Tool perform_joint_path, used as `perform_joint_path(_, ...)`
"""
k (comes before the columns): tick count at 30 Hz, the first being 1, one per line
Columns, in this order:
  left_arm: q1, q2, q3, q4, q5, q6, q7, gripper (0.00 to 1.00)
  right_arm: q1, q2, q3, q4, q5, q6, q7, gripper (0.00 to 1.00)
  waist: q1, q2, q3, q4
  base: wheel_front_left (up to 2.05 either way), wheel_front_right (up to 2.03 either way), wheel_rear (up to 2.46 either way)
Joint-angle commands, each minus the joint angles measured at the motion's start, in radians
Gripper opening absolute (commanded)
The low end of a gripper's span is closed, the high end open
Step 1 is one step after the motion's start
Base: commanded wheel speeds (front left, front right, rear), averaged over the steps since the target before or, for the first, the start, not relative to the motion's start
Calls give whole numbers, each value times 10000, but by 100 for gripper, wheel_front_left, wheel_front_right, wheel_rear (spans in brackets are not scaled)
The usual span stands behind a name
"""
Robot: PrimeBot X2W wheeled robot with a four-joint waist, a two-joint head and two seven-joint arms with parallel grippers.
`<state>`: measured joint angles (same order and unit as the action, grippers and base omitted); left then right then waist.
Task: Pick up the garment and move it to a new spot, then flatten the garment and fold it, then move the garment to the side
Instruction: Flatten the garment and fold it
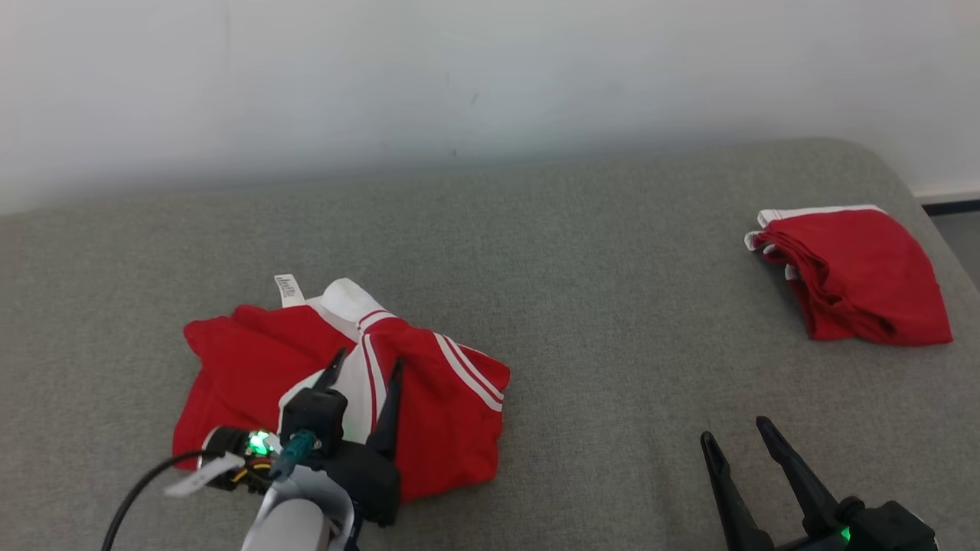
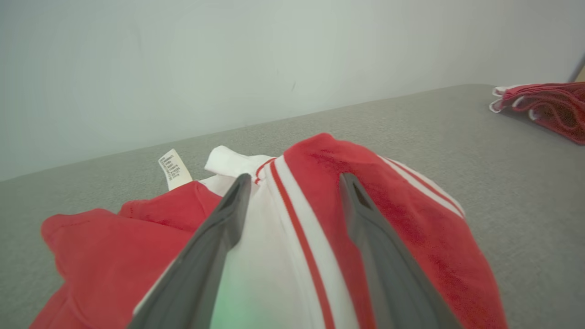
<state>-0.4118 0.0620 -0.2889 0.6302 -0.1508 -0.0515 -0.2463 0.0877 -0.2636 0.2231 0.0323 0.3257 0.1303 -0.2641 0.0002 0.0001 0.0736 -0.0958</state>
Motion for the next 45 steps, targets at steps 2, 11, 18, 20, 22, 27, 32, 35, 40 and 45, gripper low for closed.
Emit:
perform_joint_path(2,-436,43,64,505,92,105,-74,100,-169,-47,35,-20,108,12,-10,100,-2,-1,453,-232,0,0,0)
perform_joint_path(11,-1220,-3,142,2333,-397,-19,399,100,-302,-21,107,87,112,12,-10,100,-2,-1,495,-350,0,0,0)
perform_joint_path(18,-1123,-48,-54,2700,-694,-293,607,0,-121,180,129,203,94,12,-10,100,-2,-1,61,-310,0,0,0)
perform_joint_path(20,-1069,-62,-98,2602,-912,-453,618,0,-77,246,174,232,93,12,-10,100,-2,-1,-96,-323,0,0,0)
perform_joint_path(22,-1024,-92,-123,2371,-1332,-609,684,0,-46,317,217,271,98,12,-10,100,-2,-1,-271,-357,0,0,0)
perform_joint_path(27,-1056,-159,-800,807,-3717,-812,1397,0,-9,487,292,364,96,12,-9,100,-2,-1,-719,-599,0,0,0)
perform_joint_path(32,-1521,-81,-1373,-876,-5383,-776,2078,0,26,634,270,399,100,12,-10,100,-2,-1,-983,-891,0,0,0)
perform_joint_path(35,-2009,-117,-1299,-1755,-6533,-654,2403,0,80,735,238,440,77,12,-9,100,-2,-1,-1177,-1173,0,0,0)
perform_joint_path(40,-3195,-123,-1295,-2803,-8712,295,2670,0,165,862,280,473,19,12,-10,100,-2,-1,-1424,-1649,0,0,0)
perform_joint_path(45,-4831,-116,-1438,-2938,-9658,978,2387,0,199,844,274,505,7,12,-10,100,-2,-1,-1546,-1904,0,0,0)
